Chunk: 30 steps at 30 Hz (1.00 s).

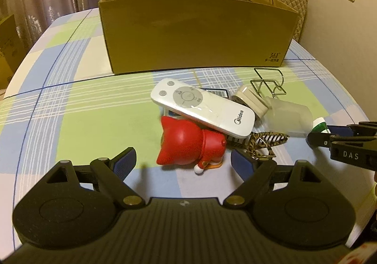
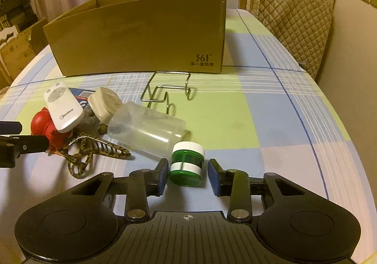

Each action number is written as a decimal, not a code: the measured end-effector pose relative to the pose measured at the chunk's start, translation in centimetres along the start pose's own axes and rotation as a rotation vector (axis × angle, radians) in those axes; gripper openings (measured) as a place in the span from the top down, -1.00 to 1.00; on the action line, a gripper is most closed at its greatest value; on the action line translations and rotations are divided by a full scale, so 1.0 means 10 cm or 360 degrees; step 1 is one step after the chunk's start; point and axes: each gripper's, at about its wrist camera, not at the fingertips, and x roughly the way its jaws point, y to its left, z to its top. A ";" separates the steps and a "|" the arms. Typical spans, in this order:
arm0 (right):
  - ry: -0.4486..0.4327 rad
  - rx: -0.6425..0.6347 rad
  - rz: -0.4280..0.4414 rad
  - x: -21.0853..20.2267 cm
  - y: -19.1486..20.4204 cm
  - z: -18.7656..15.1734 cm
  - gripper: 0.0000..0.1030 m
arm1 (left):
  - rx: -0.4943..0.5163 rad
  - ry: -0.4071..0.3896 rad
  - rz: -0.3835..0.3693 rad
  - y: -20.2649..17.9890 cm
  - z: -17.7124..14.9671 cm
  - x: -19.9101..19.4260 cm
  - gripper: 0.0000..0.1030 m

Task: Organize rigid objects
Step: 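Grasp the red toy figure with the left gripper while the right grasps the green-white spool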

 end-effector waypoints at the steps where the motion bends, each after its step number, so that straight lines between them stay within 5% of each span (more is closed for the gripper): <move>1: 0.0001 0.0004 0.0000 0.00 0.00 0.00 0.42 | 0.0008 -0.0003 -0.0001 -0.01 0.00 0.01 -0.64; 14: -0.0002 -0.0002 -0.0005 -0.01 -0.01 -0.01 0.48 | 0.0078 -0.0016 0.0012 -0.06 0.04 0.16 -0.58; 18: -0.0002 0.0002 -0.0006 -0.02 -0.01 -0.02 0.48 | 0.0097 -0.0004 -0.0009 -0.07 0.08 0.21 -0.22; 30: -0.0001 0.0026 -0.0012 -0.12 -0.05 -0.07 0.48 | 0.0043 0.0111 0.0039 -0.03 -0.01 0.04 -0.21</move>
